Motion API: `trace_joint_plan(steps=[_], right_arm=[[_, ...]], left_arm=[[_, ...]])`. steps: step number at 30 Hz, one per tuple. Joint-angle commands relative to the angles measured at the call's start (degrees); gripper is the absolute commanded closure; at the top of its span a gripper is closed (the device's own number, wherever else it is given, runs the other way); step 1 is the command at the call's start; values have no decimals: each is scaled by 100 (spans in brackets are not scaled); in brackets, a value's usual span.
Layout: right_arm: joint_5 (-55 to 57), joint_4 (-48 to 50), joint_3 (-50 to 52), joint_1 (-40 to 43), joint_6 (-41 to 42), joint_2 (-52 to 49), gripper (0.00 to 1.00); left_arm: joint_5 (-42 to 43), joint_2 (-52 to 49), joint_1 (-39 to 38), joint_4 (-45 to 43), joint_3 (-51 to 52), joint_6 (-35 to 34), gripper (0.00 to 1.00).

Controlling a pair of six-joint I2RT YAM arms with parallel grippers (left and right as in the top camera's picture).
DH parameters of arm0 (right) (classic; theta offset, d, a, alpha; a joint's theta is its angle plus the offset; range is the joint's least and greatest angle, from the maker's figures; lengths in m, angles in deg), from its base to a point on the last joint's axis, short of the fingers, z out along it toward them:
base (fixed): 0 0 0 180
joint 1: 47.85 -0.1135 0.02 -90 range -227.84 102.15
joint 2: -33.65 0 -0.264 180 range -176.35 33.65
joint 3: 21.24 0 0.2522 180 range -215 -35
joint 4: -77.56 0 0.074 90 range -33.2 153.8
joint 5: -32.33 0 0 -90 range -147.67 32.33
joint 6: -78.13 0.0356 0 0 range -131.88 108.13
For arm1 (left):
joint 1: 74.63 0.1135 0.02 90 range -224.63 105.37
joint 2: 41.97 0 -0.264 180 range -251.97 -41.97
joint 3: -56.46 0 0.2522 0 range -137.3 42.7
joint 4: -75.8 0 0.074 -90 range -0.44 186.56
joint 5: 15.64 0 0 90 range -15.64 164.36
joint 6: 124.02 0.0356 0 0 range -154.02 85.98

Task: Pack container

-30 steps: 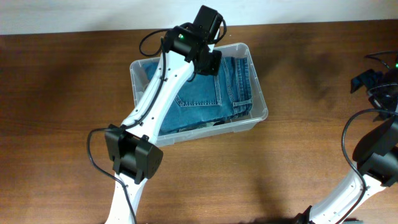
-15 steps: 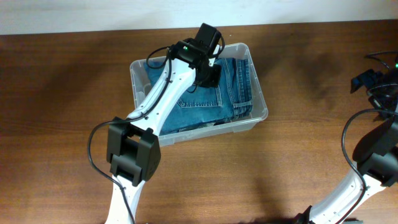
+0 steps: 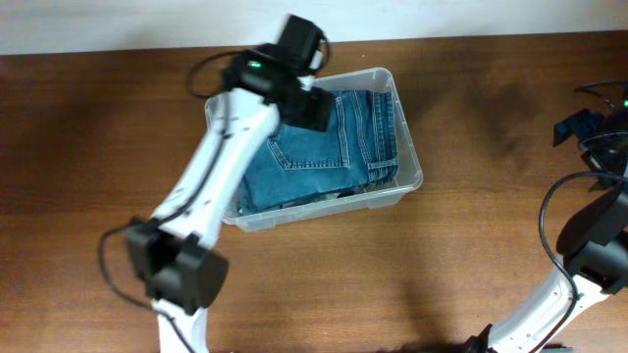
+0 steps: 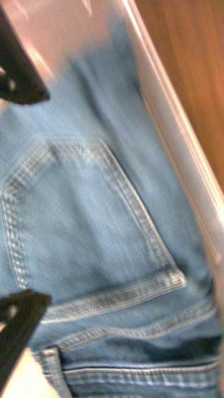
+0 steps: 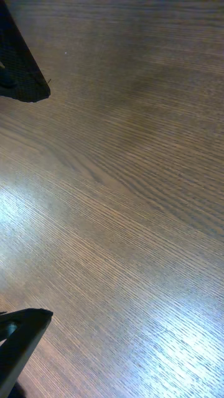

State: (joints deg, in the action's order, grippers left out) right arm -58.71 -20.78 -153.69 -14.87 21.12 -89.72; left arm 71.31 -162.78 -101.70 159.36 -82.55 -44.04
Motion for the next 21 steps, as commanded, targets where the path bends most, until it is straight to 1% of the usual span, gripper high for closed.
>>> trace_joint_plan(steps=[1, 7, 8, 11, 13, 15, 19, 21], right_arm=[[90, 2, 20, 7, 52, 107, 2], [90, 2, 20, 7, 50, 107, 2], [90, 2, 20, 7, 50, 107, 2], [90, 2, 20, 7, 50, 107, 2], [90, 2, 20, 7, 52, 107, 2], [90, 2, 20, 7, 50, 107, 2], [90, 2, 20, 7, 50, 107, 2], [90, 2, 20, 7, 52, 107, 2]], left_arm=[[-479, 713, 481, 662, -168, -210, 1], [-485, 715, 1099, 1340, -59, -463, 1], [-492, 715, 1270, 1462, 17, -603, 1], [-468, 715, 1497, 1460, 321, -732, 1], [-428, 715, 1604, 1357, 610, -734, 1], [-199, 715, 1679, 1207, 881, -732, 1], [184, 715, 1751, 629, 1534, -732, 1], [179, 715, 1751, 402, 1821, -846, 1]])
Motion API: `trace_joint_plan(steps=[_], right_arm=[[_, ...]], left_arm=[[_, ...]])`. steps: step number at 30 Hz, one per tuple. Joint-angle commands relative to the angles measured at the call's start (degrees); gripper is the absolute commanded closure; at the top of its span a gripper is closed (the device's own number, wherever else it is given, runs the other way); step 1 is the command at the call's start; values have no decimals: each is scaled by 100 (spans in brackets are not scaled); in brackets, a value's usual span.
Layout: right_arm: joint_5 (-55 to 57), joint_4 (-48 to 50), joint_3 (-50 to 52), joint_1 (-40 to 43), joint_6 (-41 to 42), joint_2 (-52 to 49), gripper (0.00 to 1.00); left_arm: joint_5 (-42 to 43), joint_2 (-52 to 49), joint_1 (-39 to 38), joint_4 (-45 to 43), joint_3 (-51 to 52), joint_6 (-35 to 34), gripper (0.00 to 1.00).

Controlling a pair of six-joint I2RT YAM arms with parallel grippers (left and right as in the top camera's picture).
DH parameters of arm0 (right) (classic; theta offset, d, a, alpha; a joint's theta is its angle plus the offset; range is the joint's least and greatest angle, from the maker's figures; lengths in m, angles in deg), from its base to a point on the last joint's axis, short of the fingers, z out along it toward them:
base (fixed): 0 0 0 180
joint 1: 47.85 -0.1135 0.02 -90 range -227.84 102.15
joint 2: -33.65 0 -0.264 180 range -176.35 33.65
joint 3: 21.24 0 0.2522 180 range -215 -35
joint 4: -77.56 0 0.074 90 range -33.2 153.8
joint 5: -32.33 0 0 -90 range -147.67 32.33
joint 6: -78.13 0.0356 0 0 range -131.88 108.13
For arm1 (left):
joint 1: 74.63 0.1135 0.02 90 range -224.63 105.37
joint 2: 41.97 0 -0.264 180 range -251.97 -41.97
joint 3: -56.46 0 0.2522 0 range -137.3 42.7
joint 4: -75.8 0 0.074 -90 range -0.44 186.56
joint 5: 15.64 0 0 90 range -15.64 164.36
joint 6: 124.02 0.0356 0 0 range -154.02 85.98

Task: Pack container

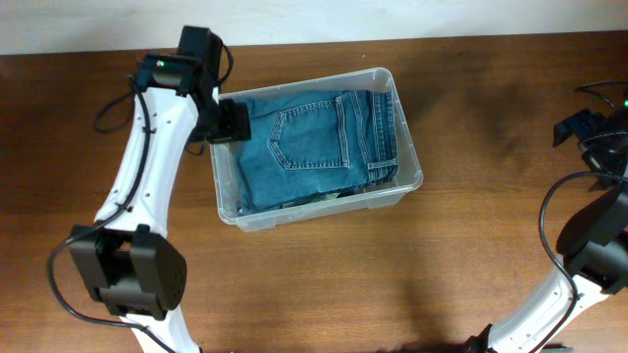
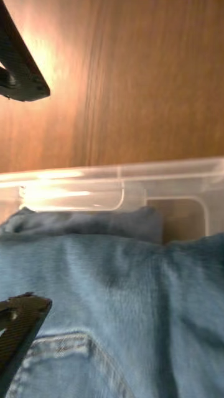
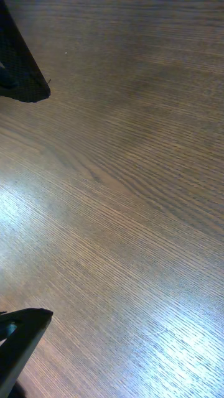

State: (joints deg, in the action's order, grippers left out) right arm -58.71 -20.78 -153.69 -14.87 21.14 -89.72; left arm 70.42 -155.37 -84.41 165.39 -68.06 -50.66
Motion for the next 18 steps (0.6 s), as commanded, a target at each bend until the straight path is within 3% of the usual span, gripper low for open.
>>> trace_joint_plan(steps=[1, 10, 14, 18], right_arm=[[90, 2, 20, 7, 48, 107, 2], [90, 2, 20, 7, 50, 107, 2], [90, 2, 20, 7, 50, 107, 2], [90, 2, 20, 7, 50, 107, 2]], left_arm=[[269, -26, 22, -286, 461, -201, 1], [247, -28, 107, -999, 935, -374, 11], [175, -28, 247, -990, 938, -372, 23], [120, -28, 413, -918, 938, -372, 41]])
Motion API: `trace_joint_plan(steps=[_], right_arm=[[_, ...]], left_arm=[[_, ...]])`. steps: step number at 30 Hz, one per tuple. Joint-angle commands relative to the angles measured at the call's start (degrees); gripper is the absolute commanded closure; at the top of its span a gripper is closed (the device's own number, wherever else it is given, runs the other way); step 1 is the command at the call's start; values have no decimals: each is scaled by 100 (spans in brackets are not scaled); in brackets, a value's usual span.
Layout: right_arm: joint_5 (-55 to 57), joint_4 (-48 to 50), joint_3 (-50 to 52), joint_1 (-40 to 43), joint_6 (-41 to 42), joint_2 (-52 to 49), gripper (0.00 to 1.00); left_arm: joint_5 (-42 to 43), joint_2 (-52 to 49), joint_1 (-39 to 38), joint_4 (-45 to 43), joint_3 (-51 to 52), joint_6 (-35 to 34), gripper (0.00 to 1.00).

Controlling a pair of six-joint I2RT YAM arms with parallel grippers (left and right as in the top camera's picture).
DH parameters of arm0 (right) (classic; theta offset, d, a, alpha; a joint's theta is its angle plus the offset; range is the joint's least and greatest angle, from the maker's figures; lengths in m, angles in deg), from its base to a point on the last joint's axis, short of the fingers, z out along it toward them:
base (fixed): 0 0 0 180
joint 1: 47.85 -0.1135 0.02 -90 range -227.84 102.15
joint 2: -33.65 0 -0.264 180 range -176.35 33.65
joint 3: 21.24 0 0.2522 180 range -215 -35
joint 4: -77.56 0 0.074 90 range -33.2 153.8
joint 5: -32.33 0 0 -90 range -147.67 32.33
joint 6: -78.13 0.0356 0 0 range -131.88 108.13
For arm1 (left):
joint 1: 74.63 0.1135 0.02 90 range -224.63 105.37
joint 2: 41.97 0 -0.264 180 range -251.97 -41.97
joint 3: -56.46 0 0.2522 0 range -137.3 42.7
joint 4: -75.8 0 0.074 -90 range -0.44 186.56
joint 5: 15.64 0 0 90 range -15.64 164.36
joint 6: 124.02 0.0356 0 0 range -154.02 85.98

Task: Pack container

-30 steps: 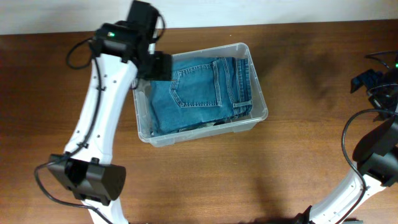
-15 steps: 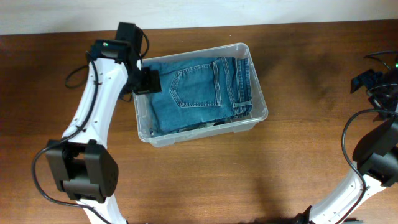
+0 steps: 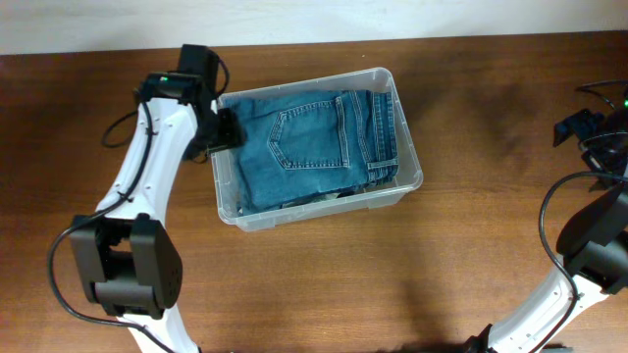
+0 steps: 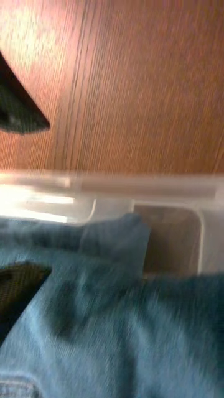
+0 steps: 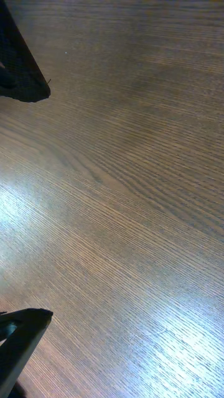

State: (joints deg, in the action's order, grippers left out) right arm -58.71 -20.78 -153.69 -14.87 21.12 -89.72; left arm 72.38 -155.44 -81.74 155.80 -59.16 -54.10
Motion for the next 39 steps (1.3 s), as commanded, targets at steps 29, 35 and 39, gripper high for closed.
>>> trace_joint_plan(steps=[29, 35, 39], right_arm=[[90, 2, 20, 7, 52, 107, 2], [90, 2, 20, 7, 50, 107, 2], [90, 2, 20, 7, 50, 107, 2]], left_arm=[[111, -448, 127, -17, 57, 44, 60], [50, -448, 127, -4, 57, 175, 66], [50, -446, 127, 35, 46, 199, 65]])
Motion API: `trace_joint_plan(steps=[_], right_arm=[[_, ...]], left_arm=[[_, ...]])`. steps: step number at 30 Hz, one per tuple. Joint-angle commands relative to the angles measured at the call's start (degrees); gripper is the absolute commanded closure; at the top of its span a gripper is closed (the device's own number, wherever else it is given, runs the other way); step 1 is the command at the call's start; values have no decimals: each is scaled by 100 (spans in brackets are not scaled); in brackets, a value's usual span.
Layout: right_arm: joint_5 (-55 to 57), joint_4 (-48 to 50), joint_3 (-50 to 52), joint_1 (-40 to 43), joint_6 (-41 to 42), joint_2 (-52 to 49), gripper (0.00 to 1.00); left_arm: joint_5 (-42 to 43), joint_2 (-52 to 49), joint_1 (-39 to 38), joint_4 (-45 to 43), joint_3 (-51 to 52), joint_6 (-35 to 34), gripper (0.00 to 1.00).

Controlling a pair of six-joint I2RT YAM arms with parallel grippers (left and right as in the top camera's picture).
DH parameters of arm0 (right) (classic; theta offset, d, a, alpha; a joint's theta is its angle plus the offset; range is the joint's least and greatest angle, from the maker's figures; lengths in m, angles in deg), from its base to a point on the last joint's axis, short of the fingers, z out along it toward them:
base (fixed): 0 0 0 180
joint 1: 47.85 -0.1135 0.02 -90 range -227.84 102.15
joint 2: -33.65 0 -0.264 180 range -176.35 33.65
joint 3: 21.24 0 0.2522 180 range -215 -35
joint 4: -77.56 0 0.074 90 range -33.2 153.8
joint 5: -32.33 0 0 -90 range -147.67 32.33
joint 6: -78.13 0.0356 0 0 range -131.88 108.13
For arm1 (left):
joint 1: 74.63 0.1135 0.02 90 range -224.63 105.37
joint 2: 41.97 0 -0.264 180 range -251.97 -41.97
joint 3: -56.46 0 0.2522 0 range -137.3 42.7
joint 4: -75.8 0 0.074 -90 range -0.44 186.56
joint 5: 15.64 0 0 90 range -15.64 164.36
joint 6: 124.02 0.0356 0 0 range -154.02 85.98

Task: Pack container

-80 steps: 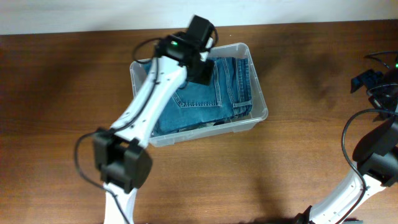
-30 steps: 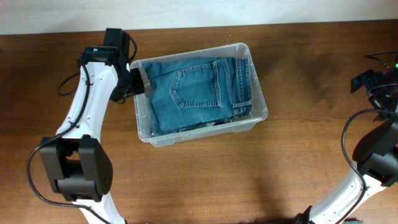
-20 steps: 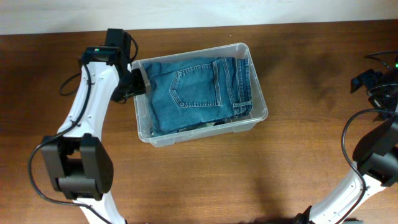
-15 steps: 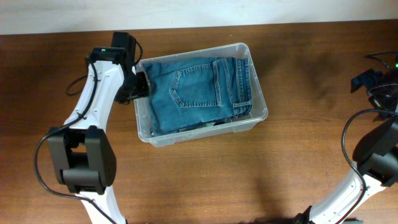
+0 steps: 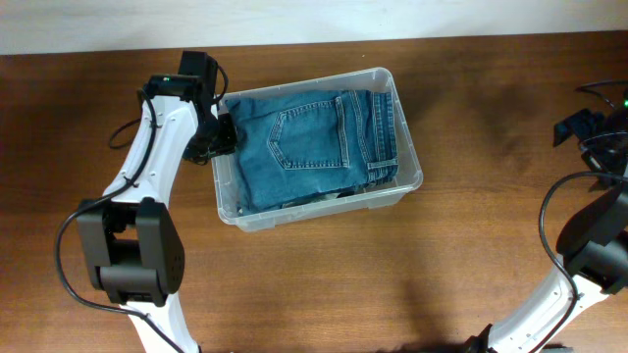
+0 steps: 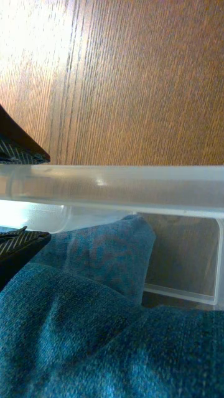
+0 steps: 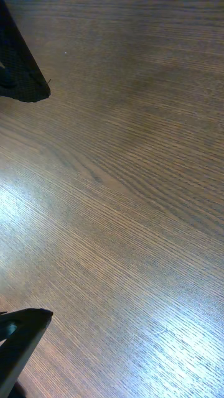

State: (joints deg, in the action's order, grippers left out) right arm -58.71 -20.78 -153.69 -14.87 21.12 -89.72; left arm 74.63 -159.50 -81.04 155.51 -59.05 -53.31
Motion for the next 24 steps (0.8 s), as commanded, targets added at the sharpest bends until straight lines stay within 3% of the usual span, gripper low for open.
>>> trace_joint_plan(steps=[1, 12, 17, 24], right_arm=[[90, 2, 20, 7, 52, 107, 2], [90, 2, 20, 7, 50, 107, 2], [90, 2, 20, 7, 52, 107, 2], [90, 2, 20, 7, 52, 107, 2]], left_arm=[[-173, -33, 57, 68, 33, 136, 65], [-175, -31, 57, 337, -308, 225, 66], [-175, -31, 57, 365, -308, 225, 92], [-173, -31, 57, 348, -308, 435, 97]])
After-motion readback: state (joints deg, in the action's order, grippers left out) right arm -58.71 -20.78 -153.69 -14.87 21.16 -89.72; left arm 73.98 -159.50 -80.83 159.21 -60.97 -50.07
